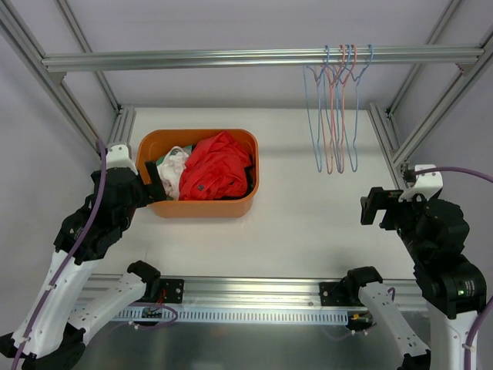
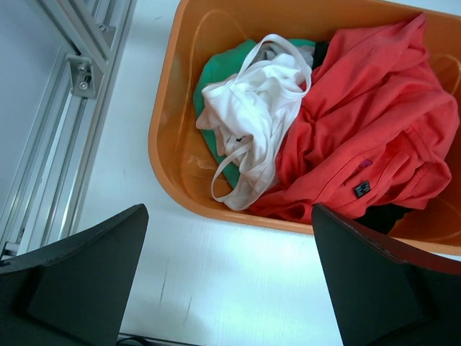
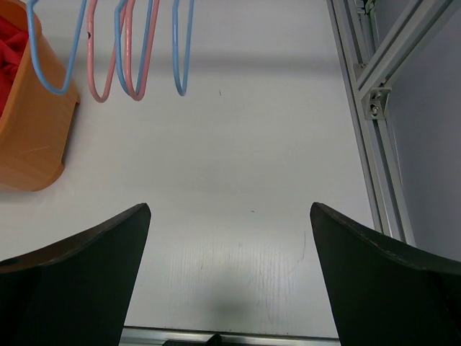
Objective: Remove the tank top from the hanger
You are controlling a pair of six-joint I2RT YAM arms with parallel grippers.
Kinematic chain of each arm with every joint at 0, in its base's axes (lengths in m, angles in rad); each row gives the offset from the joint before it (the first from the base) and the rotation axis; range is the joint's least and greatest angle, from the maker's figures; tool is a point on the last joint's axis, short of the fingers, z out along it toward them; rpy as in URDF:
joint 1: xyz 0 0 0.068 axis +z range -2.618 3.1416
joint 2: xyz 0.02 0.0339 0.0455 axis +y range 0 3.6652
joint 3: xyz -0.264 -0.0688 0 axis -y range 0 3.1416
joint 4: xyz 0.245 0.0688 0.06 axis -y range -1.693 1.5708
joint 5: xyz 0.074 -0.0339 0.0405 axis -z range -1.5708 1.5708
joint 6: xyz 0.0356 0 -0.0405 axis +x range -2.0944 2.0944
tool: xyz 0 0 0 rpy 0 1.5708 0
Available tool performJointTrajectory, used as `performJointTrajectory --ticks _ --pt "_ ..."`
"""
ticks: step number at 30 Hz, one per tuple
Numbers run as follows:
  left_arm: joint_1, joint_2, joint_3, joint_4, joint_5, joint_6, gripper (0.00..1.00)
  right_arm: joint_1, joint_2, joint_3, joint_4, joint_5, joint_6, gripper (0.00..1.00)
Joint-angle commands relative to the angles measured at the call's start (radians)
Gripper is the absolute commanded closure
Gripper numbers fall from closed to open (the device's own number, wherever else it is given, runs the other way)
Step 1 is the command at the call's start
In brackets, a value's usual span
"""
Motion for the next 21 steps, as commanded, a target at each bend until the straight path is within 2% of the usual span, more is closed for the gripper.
performJointTrajectory --ticks 1,4,10,21 --pt "0.014 -0.053 -0.042 0.014 -0.023 0.018 0.01 0.009 -0.021 -0.023 -0.017 0.038 -0.005 0.01" --pt "0.014 -0.088 -0.078 0.032 -0.033 -0.008 0.01 0.009 -0.024 -0.047 -0.02 0.016 0.013 0.0" --pt "0.012 -0.125 -0.15 0.037 -0.073 -0.02 0.01 0.011 -0.087 -0.113 0.008 0.078 0.005 0.01" --pt "0.031 -0.176 -0.207 0.053 -0.096 -0.025 0.01 0.029 -0.09 -0.11 0.023 0.134 -0.01 0.01"
